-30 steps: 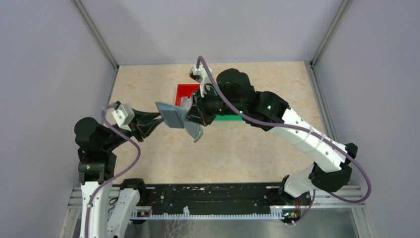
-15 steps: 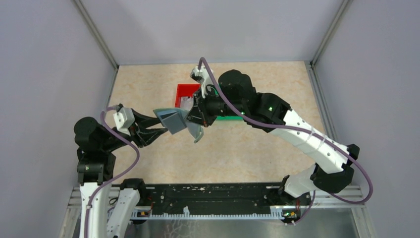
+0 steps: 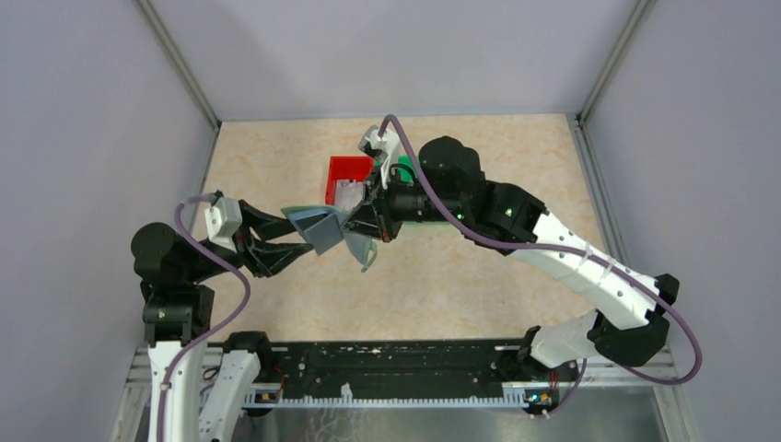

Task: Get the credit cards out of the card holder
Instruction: Remove the credit card from the card holder.

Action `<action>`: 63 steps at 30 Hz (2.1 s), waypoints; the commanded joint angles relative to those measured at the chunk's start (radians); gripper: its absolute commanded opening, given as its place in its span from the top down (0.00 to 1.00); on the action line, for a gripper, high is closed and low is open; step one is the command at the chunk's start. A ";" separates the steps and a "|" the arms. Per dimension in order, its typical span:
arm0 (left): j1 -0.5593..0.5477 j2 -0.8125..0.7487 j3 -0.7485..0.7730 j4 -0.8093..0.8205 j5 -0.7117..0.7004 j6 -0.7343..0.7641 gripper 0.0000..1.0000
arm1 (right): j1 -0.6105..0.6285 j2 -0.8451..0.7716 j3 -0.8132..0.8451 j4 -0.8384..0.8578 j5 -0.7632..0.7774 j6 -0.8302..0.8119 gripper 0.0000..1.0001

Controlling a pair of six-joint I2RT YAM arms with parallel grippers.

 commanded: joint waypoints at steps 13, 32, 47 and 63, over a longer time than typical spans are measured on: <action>-0.002 -0.040 -0.007 0.126 0.067 -0.146 0.42 | 0.015 -0.072 -0.087 0.298 -0.166 0.011 1.00; -0.002 -0.029 0.017 0.178 0.051 -0.194 0.90 | 0.014 -0.115 -0.162 0.382 -0.204 0.015 1.00; -0.003 -0.012 0.071 0.069 0.041 -0.067 1.00 | -0.090 -0.138 -0.202 0.368 -0.172 0.042 0.51; -0.002 -0.033 0.068 -0.018 -0.100 0.295 1.00 | -0.048 -0.075 -0.111 0.366 -0.116 -0.001 0.24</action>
